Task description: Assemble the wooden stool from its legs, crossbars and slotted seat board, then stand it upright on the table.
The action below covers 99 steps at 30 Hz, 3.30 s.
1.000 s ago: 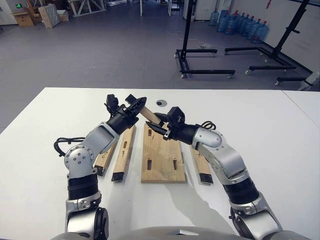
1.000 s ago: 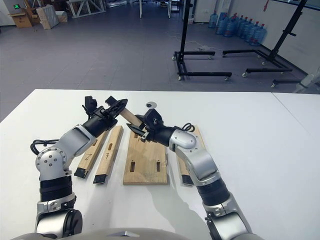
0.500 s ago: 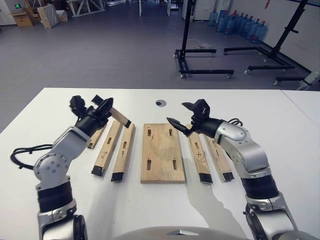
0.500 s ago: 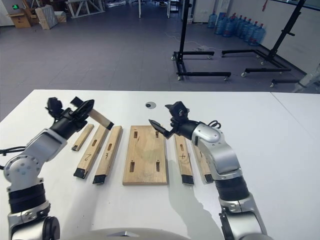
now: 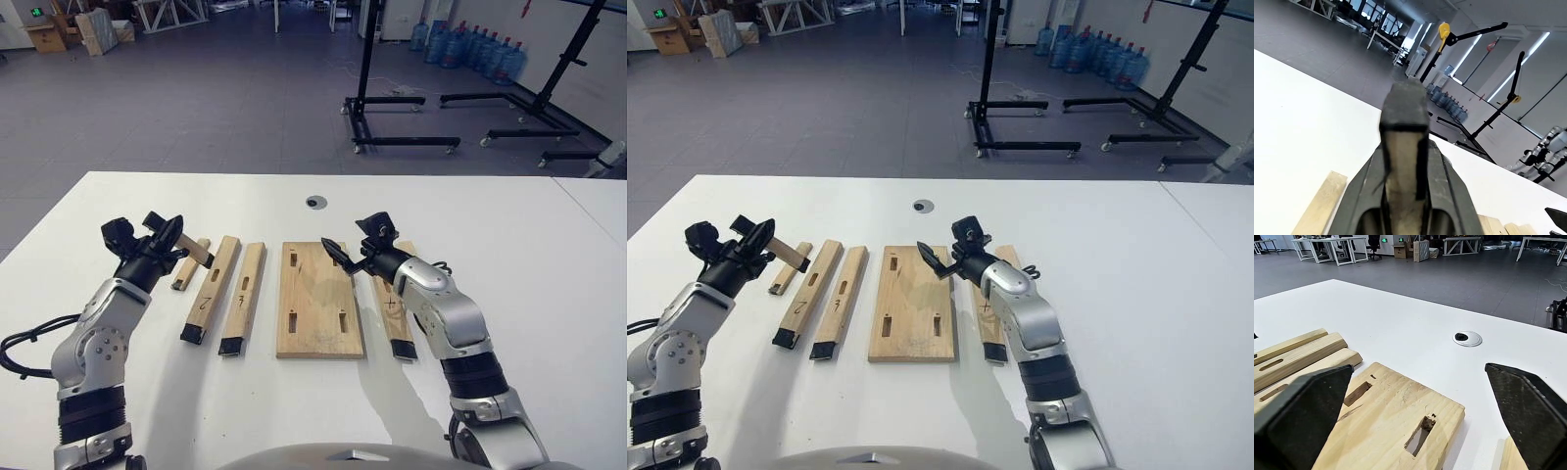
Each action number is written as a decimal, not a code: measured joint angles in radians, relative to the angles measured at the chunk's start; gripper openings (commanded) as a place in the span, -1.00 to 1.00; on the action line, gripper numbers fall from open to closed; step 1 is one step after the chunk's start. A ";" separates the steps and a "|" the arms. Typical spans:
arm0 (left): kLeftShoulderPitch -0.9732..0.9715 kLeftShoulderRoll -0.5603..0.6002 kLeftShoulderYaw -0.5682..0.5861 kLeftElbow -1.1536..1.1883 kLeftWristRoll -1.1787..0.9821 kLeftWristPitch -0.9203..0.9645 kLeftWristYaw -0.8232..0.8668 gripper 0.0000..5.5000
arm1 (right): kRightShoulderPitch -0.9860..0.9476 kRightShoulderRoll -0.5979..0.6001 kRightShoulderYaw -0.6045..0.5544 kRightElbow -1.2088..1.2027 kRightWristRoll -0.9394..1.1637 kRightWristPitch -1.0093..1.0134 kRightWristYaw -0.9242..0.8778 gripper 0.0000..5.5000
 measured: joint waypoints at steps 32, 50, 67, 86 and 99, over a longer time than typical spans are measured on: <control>-0.022 -0.043 -0.070 0.138 0.224 -0.118 -0.129 -0.86 | -0.002 0.004 0.030 0.005 -0.001 0.023 0.012 0.80; -0.009 -0.040 -0.052 0.142 0.247 -0.132 -0.142 -0.86 | -0.007 0.010 0.041 0.018 -0.001 0.030 0.015 0.80; 0.021 -0.017 -0.170 0.160 0.448 -0.306 -0.162 -0.86 | -0.010 0.009 0.046 0.022 -0.018 0.030 0.022 0.80; 0.099 -0.025 -0.224 0.272 0.509 -0.373 -0.189 -0.39 | -0.009 0.016 0.054 0.023 -0.023 0.030 0.024 0.80; -0.059 0.037 -0.162 -0.116 0.437 -0.136 -0.106 -0.02 | -0.009 0.018 0.051 0.040 -0.023 0.029 0.009 0.80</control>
